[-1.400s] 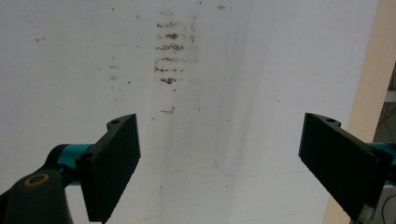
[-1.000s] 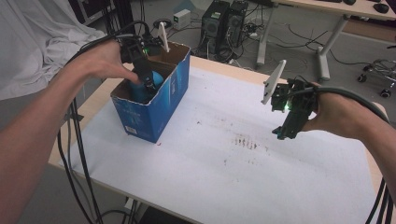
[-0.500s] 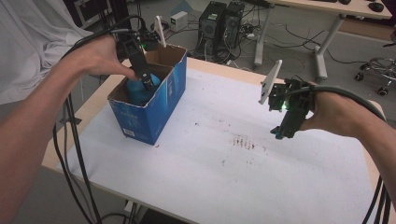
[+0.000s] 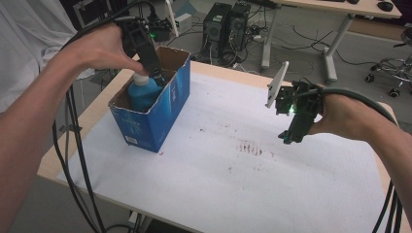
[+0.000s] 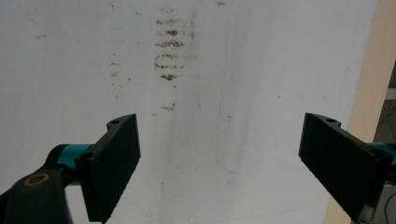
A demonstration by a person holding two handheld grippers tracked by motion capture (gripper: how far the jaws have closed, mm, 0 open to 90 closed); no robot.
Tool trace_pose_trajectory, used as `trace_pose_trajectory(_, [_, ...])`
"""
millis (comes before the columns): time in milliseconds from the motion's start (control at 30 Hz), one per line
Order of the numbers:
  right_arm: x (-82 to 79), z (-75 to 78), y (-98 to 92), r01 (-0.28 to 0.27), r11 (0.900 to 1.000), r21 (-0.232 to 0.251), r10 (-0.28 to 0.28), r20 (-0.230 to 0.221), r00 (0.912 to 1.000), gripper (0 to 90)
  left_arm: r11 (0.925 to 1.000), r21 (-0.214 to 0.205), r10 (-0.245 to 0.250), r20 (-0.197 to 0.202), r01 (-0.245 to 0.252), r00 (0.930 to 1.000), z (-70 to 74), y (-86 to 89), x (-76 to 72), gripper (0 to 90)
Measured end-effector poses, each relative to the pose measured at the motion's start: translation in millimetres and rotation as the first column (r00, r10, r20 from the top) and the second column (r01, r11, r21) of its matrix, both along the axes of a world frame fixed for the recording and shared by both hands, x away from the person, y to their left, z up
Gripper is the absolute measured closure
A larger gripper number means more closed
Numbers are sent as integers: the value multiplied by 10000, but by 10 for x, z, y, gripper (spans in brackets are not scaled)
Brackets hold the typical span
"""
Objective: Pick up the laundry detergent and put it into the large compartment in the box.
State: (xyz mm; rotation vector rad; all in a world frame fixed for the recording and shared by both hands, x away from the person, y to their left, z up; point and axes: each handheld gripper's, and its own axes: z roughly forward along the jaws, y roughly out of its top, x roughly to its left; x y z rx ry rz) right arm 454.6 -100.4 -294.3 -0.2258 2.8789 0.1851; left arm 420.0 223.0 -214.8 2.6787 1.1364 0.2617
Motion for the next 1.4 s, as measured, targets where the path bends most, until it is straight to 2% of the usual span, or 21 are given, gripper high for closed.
trace_pose_trajectory(100, [2,5,-11,51,10000,7,-51,10,10000,118,9997,5,-255,121,255,9996,56,-89,-3,262])
trace_pose_trajectory(133, [4,5,-15,29,10000,-7,-29,19,10000,118,9985,-52,-535,193,536,9984,98,-186,-2,261])
trace_pose_trajectory(233, [-3,9,-18,75,10000,12,-75,38,10000,118,9957,-77,-920,200,922,9956,129,-344,1,252])
trace_pose_trajectory(267, [-3,9,-18,75,10000,12,-75,38,10000,118,9957,-77,-920,200,922,9956,129,-344,1,252])
trace_pose_trajectory(300, [-1,14,-19,59,10000,29,-59,40,10000,118,9929,-103,-1181,178,1183,9928,133,-446,15,251])
trace_pose_trajectory(400, [-4,19,-23,92,9999,47,-92,67,9999,118,9883,-40,-1524,97,1524,9883,120,-611,45,251])
trace_pose_trajectory(433, [-4,19,-23,92,9999,47,-92,67,9999,118,9883,-40,-1524,97,1524,9883,120,-611,45,251])
trace_pose_trajectory(500, [-4,26,-29,64,10000,58,-64,47,10000,118,9838,-16,-1792,87,1792,9838,88,-780,74,250])
trace_pose_trajectory(567, [-7,30,-33,130,9999,61,-131,75,9999,118,9816,29,-1910,56,1910,9816,74,-834,83,250])
trace_pose_trajectory(600, [-3,34,-36,87,10000,38,-88,52,9999,118,9797,37,-2004,51,2004,9797,56,-889,92,250])
trace_pose_trajectory(633, [-5,39,-43,138,9999,58,-139,66,9999,118,9749,66,-2224,-40,2224,9750,12,-994,110,251])
trace_pose_trajectory(667, [-5,39,-43,138,9999,58,-139,66,9999,118,9749,66,-2224,-40,2224,9750,12,-994,110,251])
trace_pose_trajectory(700, [-6,40,-46,145,9999,47,-145,80,9999,118,9711,145,-2378,-150,2380,9712,-41,-1089,131,250])
trace_pose_trajectory(800, [-12,47,-55,173,9998,54,-174,80,9998,118,9684,187,-2482,-208,2486,9685,-116,-1203,161,250])
trace_pose_trajectory(967, [-17,71,-84,231,9997,86,-232,108,9997,118,9628,122,-2697,-222,2701,9627,-222,-1332,192,195])
trace_pose_trajectory(1400, [-53,138,-146,376,9991,206,-380,207,9991,118,9639,162,-2646,-566,2659,9627,-597,-1446,258,194])
